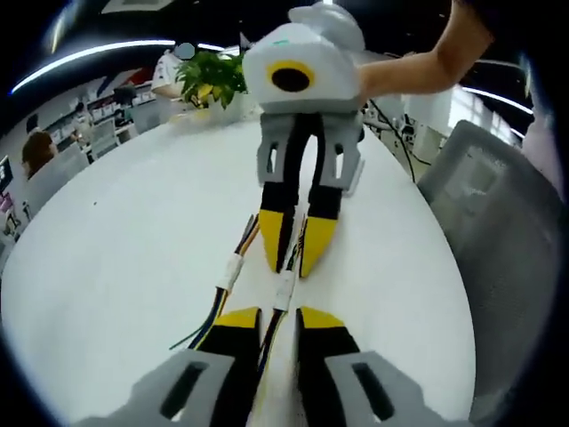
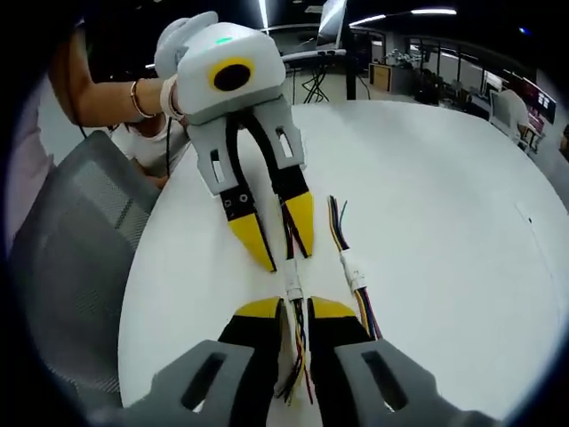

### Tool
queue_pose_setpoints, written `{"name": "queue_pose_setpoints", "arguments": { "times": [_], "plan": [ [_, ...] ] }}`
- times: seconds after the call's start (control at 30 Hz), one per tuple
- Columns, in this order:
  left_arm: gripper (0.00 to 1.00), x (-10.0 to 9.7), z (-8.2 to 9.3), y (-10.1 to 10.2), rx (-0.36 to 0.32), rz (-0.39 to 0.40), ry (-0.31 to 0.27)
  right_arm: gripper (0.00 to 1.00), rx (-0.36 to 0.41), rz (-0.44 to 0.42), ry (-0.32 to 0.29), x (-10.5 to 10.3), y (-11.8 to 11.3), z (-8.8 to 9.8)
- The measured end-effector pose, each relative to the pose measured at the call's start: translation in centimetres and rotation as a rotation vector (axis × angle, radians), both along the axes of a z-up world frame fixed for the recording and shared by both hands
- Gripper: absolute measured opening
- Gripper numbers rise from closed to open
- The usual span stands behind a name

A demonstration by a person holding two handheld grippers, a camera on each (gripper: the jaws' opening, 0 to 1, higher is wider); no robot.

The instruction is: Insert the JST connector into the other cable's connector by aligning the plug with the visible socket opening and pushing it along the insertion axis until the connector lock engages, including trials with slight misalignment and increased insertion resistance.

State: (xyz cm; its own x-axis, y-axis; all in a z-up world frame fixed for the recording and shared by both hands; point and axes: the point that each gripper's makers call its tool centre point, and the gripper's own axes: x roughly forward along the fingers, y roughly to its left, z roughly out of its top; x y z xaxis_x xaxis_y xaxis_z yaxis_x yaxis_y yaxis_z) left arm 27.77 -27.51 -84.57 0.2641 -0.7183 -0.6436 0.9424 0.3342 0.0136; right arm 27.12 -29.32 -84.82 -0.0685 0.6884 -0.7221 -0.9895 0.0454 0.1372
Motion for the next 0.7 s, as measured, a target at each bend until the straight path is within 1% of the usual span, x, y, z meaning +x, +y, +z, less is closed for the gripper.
{"name": "queue_pose_setpoints", "arguments": {
  "times": [0.17, 0.33, 0.53, 0.7],
  "plan": [
    [0.12, -0.1, 0.3, 0.2, -0.009, 0.022, 0.013, 0.13, 0.014, -0.022, -0.011, 0.2, -0.2, 0.6],
    [0.17, 0.1, 0.8, 0.6, -0.029, 0.071, 0.034, 0.14, 0.023, -0.034, -0.016, 0.2, -0.3, 1.1],
    [0.17, -0.1, 1.4, 0.6, -0.052, 0.086, 0.047, 0.14, 0.027, -0.039, -0.024, 0.1, -0.3, 1.7],
    [0.19, -0.1, 2.1, 0.4, -0.053, 0.090, 0.040, 0.15, 0.038, -0.047, -0.036, 0.1, -0.1, 2.2]
  ]
}}
